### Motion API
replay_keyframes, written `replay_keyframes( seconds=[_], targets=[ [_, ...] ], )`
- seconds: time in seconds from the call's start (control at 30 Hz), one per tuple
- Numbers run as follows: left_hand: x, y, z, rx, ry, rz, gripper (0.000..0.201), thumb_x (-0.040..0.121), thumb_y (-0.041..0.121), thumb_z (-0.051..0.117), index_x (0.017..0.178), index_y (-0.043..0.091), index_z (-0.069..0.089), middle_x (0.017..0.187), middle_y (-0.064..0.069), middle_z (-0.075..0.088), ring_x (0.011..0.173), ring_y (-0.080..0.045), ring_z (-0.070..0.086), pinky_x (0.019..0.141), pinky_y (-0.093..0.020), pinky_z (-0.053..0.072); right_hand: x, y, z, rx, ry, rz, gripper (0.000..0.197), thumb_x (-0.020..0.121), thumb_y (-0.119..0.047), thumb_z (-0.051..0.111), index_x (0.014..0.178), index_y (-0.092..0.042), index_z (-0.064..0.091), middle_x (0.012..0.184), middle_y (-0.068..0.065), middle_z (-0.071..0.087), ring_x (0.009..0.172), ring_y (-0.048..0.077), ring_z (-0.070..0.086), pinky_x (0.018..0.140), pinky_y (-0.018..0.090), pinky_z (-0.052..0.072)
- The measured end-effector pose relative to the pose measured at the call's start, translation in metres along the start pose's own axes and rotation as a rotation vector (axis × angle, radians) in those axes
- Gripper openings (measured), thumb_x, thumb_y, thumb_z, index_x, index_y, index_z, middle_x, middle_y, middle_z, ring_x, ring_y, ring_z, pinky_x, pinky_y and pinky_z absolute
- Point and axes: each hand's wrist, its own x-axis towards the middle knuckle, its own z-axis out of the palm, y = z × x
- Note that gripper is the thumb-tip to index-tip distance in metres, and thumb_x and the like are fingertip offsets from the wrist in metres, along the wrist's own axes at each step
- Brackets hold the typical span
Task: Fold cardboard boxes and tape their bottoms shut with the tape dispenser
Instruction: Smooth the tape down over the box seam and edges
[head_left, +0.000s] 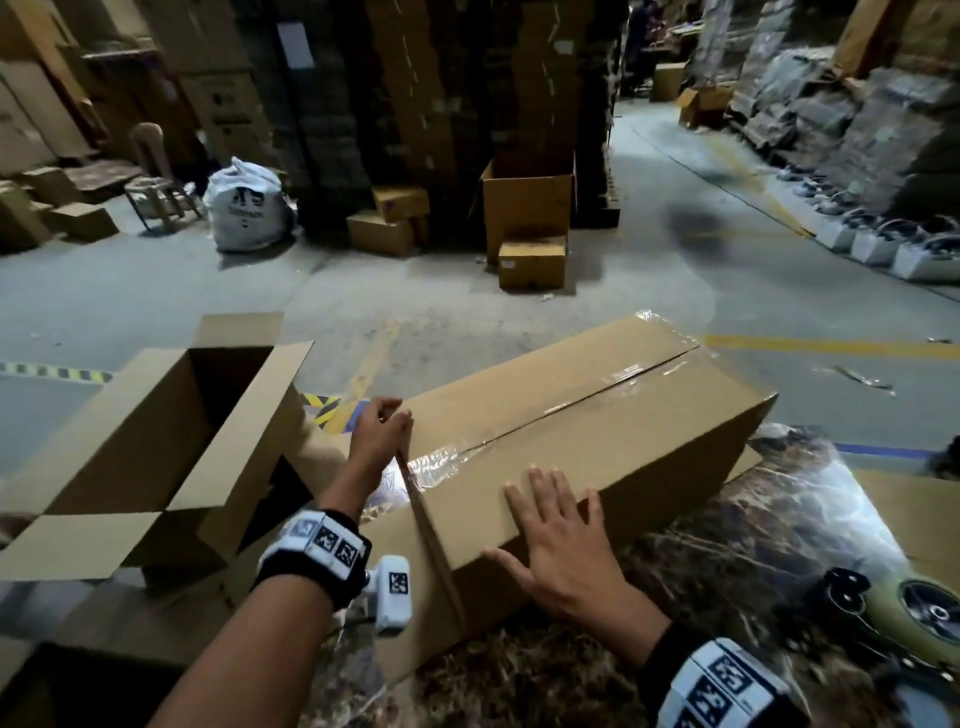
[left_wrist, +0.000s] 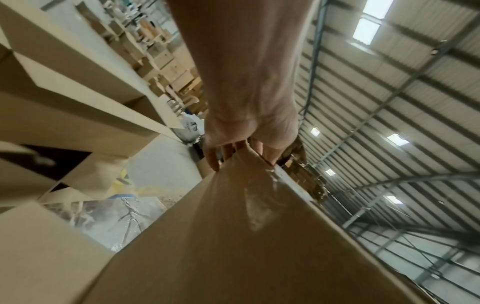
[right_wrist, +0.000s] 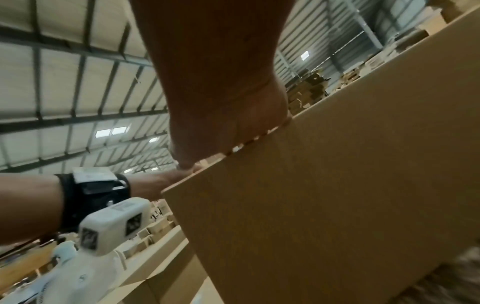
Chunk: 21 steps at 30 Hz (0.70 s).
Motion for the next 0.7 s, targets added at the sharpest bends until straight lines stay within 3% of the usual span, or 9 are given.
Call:
replay_keyframes(
  seconds=[0.07,0.13,0.2,0.27,0.37,0.43,0.5,0.6,0.7],
  targets=[
    [-0.017,-0.005,0.006,0.006,0.034,0.038,0.024,0.092,0.007,0.062,0.116,0.005,0.06,0.105,-0.008,0.061,0.095,-0.021,0.058,0.072,-0.021,0.046,-0.002,0.02,0.0,0.011,0.002,0.013,0.095,0.069,-0.087,-0.015,0.153,-0.042,-0.012,0.157,-0.007,-0.031,0.147,0.02,-0.027,0.115,0.06,-0.015],
    [-0.035,-0.009,0.009,0.03,0.046,0.038,0.025,0.091,0.012,0.066,0.114,0.01,0.059,0.105,-0.008,0.062,0.092,-0.021,0.058,0.078,-0.031,0.05,0.0,0.046,-0.005,0.065,-0.016,0.055,0.096,0.064,-0.089,-0.019,0.151,-0.05,-0.01,0.155,-0.015,-0.032,0.145,0.015,-0.03,0.114,0.064,-0.014],
    [-0.055,-0.01,0.015,0.081,0.057,0.023,0.025,0.088,0.019,0.071,0.109,0.014,0.059,0.103,-0.007,0.062,0.091,-0.024,0.059,0.082,-0.041,0.052,0.004,0.074,-0.012,0.116,-0.042,0.137,0.084,0.073,-0.088,-0.002,0.15,-0.054,-0.004,0.158,-0.014,-0.03,0.145,0.018,-0.03,0.113,0.066,-0.011],
    [-0.079,-0.005,0.026,0.135,0.08,0.029,0.026,0.086,0.024,0.073,0.105,0.014,0.058,0.1,-0.006,0.061,0.09,-0.024,0.059,0.079,-0.038,0.051,0.007,0.102,-0.02,0.152,-0.048,0.247,0.074,0.085,-0.082,0.02,0.151,-0.054,-0.001,0.16,-0.007,-0.028,0.147,0.026,-0.028,0.114,0.066,-0.006],
    [-0.121,0.001,0.046,0.145,0.121,0.048,0.029,0.084,0.03,0.075,0.101,0.016,0.055,0.098,-0.007,0.061,0.087,-0.025,0.061,0.073,-0.035,0.047,0.007,0.137,-0.035,0.308,-0.112,0.37,0.081,0.089,-0.075,0.035,0.153,-0.048,-0.005,0.162,0.007,-0.023,0.149,0.04,-0.011,0.119,0.061,0.007],
    [-0.145,0.003,0.058,0.16,0.108,0.058,0.035,0.082,0.036,0.076,0.1,0.019,0.052,0.099,-0.008,0.06,0.086,-0.026,0.062,0.074,-0.041,0.052,0.004,0.152,-0.044,0.457,-0.107,0.416,0.086,0.092,-0.066,0.046,0.156,-0.039,-0.005,0.165,0.016,-0.001,0.147,0.042,0.017,0.116,0.049,0.027],
    [-0.166,0.008,0.069,0.145,0.072,0.055,0.04,0.081,0.039,0.077,0.103,0.02,0.049,0.099,-0.008,0.06,0.085,-0.025,0.063,0.074,-0.044,0.054,0.003,0.162,-0.046,0.577,0.008,0.472,0.084,0.094,-0.055,0.054,0.158,-0.028,0.006,0.155,0.017,0.035,0.132,0.037,0.046,0.096,0.034,0.044],
    [-0.196,0.017,0.087,0.17,-0.006,0.076,0.049,0.079,0.045,0.076,0.11,0.027,0.043,0.096,-0.005,0.059,0.082,-0.022,0.062,0.071,-0.042,0.055,-0.006,0.177,-0.037,0.536,0.181,0.609,0.066,0.092,-0.059,0.053,0.141,-0.015,0.045,0.134,0.013,0.059,0.115,0.034,0.059,0.086,0.035,0.048],
    [-0.215,0.026,0.1,0.223,-0.075,0.096,0.056,0.079,0.043,0.077,0.118,0.023,0.043,0.11,-0.007,0.054,0.098,-0.026,0.059,0.077,-0.041,0.053,-0.02,0.189,-0.022,0.596,0.283,0.698,0.058,0.091,-0.062,0.052,0.123,-0.014,0.062,0.115,0.009,0.067,0.097,0.028,0.062,0.07,0.032,0.044]
  ],
)
